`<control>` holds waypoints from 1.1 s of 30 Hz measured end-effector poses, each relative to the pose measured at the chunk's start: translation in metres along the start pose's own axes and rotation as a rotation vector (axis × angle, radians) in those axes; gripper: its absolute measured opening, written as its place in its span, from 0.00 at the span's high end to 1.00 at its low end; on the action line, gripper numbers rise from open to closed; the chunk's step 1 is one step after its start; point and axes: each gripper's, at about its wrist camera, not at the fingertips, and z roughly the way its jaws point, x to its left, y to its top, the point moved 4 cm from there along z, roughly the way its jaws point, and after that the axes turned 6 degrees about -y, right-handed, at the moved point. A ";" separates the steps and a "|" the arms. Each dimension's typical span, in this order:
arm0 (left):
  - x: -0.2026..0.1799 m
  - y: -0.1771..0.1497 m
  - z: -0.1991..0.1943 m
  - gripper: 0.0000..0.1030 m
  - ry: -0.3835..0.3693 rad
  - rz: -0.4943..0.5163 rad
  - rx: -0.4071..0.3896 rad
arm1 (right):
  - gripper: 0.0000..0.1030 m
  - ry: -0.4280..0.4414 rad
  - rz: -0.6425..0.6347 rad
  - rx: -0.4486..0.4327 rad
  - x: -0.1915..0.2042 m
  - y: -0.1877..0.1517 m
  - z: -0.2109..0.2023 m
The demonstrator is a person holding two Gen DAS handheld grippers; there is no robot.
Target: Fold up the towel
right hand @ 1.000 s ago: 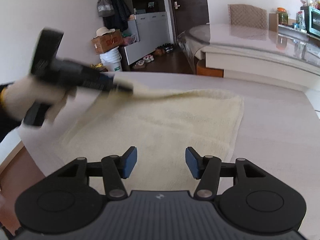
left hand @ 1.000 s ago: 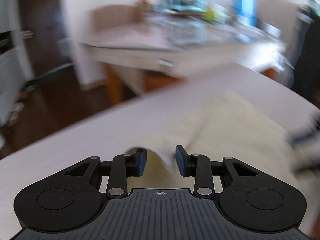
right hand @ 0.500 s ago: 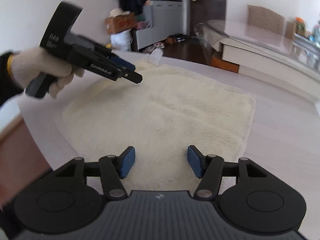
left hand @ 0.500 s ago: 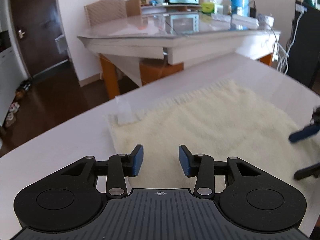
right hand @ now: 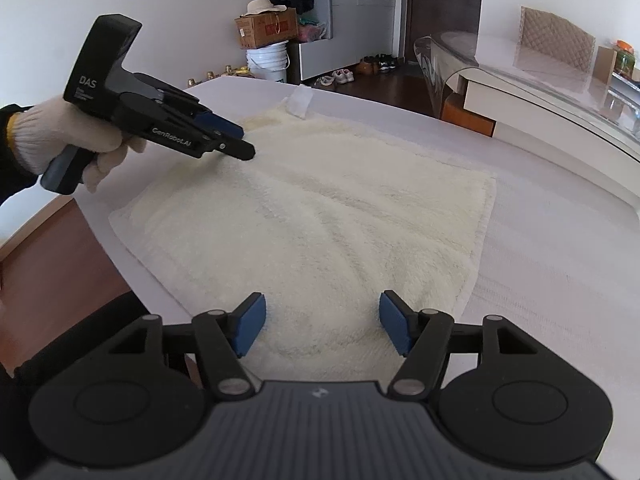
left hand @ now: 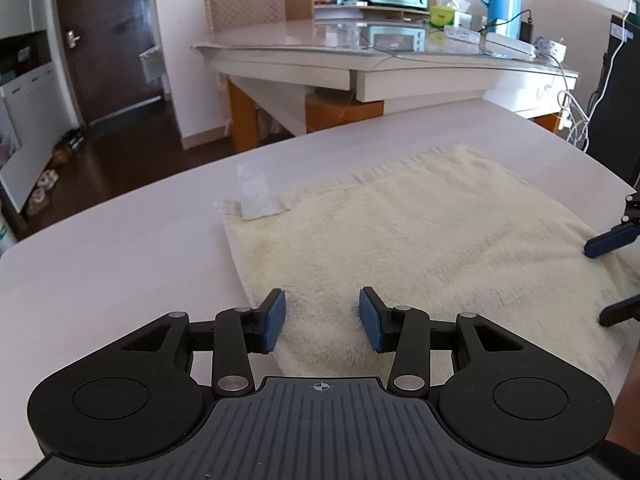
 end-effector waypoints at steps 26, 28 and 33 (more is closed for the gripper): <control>-0.165 0.005 -0.013 0.53 -0.415 0.222 0.046 | 0.46 -0.195 -0.192 -0.077 -0.010 -0.048 -0.062; -0.182 0.006 -0.005 0.52 -0.438 0.258 0.052 | 0.45 -0.200 -0.183 -0.083 -0.013 -0.049 -0.064; -0.207 0.004 0.012 0.55 -0.427 0.324 0.073 | 0.44 -0.203 -0.156 -0.098 -0.020 -0.051 -0.068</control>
